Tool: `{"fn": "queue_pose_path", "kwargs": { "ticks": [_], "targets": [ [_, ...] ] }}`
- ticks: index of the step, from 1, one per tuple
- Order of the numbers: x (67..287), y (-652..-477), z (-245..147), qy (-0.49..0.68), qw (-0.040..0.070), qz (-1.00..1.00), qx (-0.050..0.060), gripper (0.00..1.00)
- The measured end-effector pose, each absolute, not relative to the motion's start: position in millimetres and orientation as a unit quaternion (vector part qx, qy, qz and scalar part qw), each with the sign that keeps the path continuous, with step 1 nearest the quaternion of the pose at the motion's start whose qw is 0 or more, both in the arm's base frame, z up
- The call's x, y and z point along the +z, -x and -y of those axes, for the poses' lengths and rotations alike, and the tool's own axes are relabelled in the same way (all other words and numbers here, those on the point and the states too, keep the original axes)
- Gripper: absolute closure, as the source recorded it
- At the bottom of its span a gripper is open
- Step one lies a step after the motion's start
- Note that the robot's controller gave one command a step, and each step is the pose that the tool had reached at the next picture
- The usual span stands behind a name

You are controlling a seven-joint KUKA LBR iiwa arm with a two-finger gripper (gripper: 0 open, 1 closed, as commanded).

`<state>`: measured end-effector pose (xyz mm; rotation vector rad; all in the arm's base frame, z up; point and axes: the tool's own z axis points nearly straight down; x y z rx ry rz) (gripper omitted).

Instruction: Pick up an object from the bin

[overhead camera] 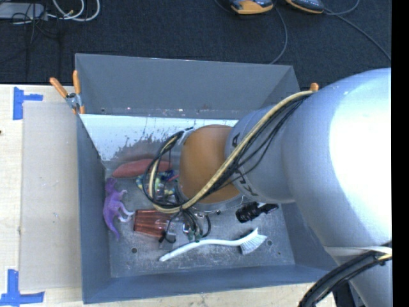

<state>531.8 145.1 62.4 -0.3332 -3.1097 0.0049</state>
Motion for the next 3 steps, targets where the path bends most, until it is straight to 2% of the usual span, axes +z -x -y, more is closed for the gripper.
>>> {"fn": "queue_pose_path", "kwargs": {
  "ticks": [1,2,3],
  "targets": [
    [65,-535.1,-144,0.092,0.004,0.996,0.0,1.0],
    [68,-531.7,-133,0.084,0.008,0.996,0.002,1.0],
    [69,-537.2,-136,0.073,0.005,0.997,0.001,1.0]
  ]
}}
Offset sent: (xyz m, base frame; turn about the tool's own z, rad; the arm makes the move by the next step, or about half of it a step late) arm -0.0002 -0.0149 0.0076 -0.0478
